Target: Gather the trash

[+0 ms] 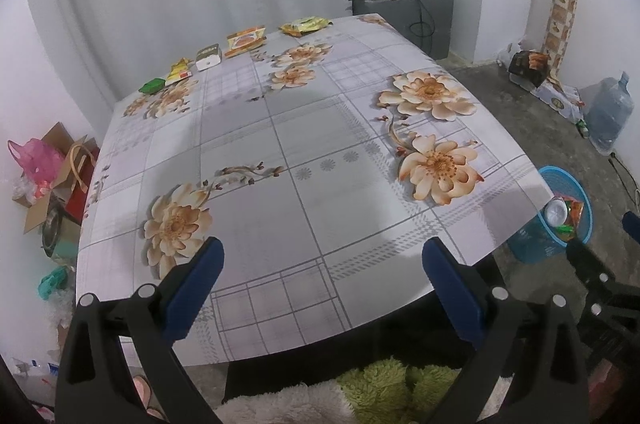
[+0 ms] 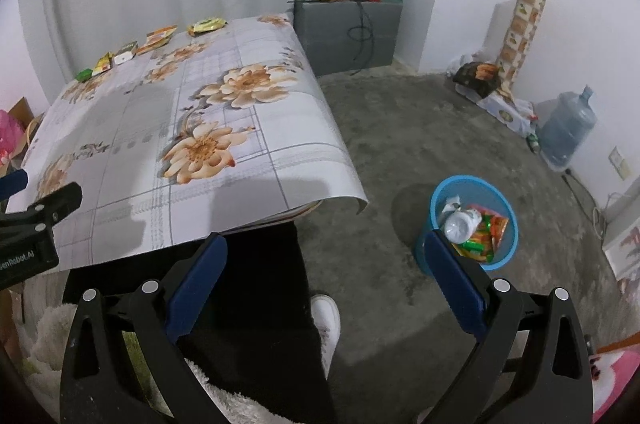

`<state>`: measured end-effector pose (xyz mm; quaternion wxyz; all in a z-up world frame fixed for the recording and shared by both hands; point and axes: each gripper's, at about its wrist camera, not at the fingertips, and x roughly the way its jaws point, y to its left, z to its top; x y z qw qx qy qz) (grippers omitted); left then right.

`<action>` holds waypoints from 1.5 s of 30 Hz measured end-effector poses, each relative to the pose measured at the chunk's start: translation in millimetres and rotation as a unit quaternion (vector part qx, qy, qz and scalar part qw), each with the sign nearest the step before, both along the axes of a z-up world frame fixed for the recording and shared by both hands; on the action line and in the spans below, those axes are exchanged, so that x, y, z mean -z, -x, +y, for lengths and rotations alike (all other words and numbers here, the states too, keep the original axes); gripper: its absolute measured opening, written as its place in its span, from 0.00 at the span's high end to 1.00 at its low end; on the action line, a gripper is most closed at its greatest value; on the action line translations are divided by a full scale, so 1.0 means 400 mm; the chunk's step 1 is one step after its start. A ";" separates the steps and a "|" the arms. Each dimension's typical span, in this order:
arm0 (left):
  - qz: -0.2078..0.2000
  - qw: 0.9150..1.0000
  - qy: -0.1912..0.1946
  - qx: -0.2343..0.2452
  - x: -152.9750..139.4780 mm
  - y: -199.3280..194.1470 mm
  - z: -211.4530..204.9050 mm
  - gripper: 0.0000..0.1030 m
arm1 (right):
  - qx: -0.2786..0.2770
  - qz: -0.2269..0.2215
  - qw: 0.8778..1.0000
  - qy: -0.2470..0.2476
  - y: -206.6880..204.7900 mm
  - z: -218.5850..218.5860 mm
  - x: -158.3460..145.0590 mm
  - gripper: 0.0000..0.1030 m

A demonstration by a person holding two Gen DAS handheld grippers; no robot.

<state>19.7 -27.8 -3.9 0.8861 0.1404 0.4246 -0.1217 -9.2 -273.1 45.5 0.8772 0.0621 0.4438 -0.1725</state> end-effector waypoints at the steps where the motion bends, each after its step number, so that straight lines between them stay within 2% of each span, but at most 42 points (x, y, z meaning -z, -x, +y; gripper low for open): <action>1: -0.001 1.000 0.000 -0.001 -0.001 -0.001 0.000 0.06 | 0.001 -0.002 1.000 0.000 0.000 -0.002 -0.002 0.08; 45: -0.003 1.000 -0.002 -0.007 -0.007 0.004 0.007 0.06 | -0.002 -0.017 1.000 0.013 -0.004 0.000 -0.023 0.08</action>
